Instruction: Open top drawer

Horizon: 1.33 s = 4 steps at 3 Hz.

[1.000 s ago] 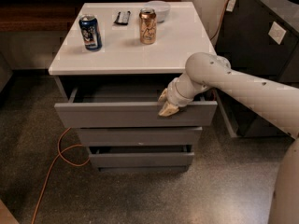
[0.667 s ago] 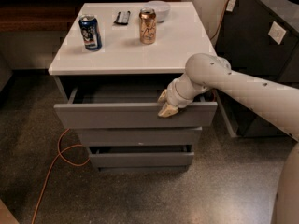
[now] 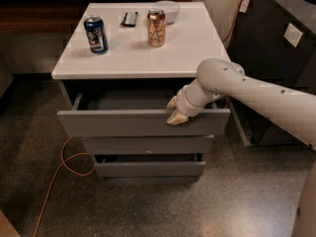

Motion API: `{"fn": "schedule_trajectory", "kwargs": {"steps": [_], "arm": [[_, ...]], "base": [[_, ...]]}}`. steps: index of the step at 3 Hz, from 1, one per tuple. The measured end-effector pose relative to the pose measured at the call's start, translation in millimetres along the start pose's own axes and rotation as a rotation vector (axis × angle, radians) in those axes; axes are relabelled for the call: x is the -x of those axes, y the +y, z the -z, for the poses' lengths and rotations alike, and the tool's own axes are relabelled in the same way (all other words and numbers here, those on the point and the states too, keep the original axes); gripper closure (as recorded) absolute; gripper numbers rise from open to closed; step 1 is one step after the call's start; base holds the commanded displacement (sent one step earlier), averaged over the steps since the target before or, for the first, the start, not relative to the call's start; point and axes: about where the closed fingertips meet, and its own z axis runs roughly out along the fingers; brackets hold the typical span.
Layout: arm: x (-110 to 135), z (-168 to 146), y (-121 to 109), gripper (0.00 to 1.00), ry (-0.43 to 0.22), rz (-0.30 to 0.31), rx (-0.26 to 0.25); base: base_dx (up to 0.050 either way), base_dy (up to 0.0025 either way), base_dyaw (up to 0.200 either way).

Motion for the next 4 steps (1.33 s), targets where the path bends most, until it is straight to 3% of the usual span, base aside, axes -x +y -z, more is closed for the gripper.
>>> {"fn": "schedule_trajectory", "kwargs": {"steps": [4], "arm": [[5.7, 1.9, 12.0, 1.0, -0.015, -0.01, 0.004]], "base": [[0.0, 0.0, 0.0]]}}
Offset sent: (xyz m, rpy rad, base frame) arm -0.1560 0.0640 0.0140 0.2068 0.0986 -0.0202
